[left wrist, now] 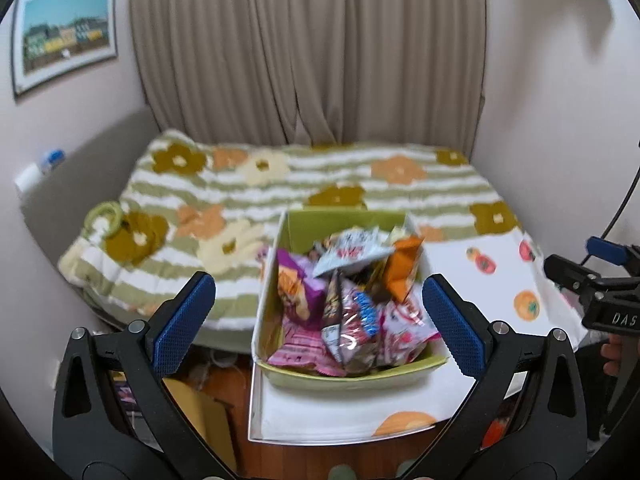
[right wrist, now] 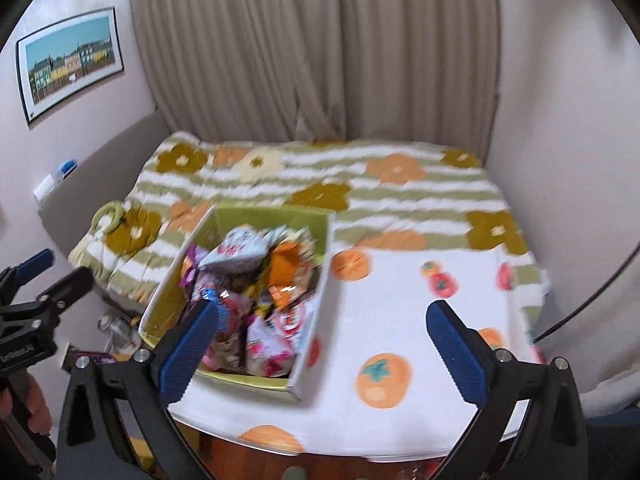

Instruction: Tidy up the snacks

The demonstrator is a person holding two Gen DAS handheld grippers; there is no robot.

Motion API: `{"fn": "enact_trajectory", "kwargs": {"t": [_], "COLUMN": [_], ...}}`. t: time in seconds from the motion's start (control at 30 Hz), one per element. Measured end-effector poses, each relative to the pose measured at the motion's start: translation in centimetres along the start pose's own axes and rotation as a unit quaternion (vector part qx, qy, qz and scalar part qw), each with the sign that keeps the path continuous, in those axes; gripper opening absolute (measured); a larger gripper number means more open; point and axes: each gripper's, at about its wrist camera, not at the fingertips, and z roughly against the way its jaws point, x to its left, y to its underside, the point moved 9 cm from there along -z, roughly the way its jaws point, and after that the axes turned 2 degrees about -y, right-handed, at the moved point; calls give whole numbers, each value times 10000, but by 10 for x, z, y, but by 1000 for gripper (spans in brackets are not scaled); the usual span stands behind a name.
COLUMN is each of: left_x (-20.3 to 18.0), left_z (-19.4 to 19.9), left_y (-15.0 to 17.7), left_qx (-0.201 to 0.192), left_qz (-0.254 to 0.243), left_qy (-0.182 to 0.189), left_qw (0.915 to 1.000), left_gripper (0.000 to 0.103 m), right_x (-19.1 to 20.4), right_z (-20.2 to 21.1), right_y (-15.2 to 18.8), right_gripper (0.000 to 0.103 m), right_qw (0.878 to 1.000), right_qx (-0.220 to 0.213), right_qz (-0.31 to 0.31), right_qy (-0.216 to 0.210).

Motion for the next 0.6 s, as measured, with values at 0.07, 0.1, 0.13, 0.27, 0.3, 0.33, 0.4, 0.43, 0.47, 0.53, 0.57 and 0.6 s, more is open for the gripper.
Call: {"fn": "enact_trajectory", "kwargs": {"t": [0.07,0.1,0.13,0.27,0.3,0.33,0.4,0.43,0.47,0.53,0.57,0.6], "left_x": [-11,-17,-23,-42,-49,-52,-61,-66,-69,-74,-77,-79], "left_z": [20,30,37,55,57,59,62,63,62,62,62,62], "left_y": [-2,-2,-2,1,2,3,4,5,6,7,7,7], "left_qx": [-183,-271,-334,-464,-487,-497,-530,-537,-538,-545,-555,-560], "left_qz": [4,4,6,32,11,-5,-45,-37,-24,-18,-31,-48], "left_qy": [-15,-68,-114,-169,-168,-177,-195,-184,-167,-138,-143,-143], "left_qw": [9998,9996,9994,9988,9987,9986,9984,9984,9984,9984,9984,9983], "left_gripper": [103,103,103,103,103,103,103,103,103,103,103,103], "right_x": [-13,-21,-26,-49,-53,-56,-61,-62,-63,-66,-68,-69], "right_z": [19,32,40,68,74,78,86,88,91,93,93,93], "right_y": [-1,0,2,7,8,9,11,13,13,15,16,17], "right_gripper": [103,103,103,103,103,103,103,103,103,103,103,103], "right_qw": [9998,9997,9995,9978,9973,9968,9959,9957,9954,9950,9949,9949], "right_qx": [-120,-189,-232,-497,-560,-621,-743,-774,-815,-846,-856,-859], "right_qz": [-38,-47,-54,-28,-4,7,-3,-2,1,-22,-48,-74], "right_qy": [137,168,210,447,482,501,513,513,512,536,524,529]}}
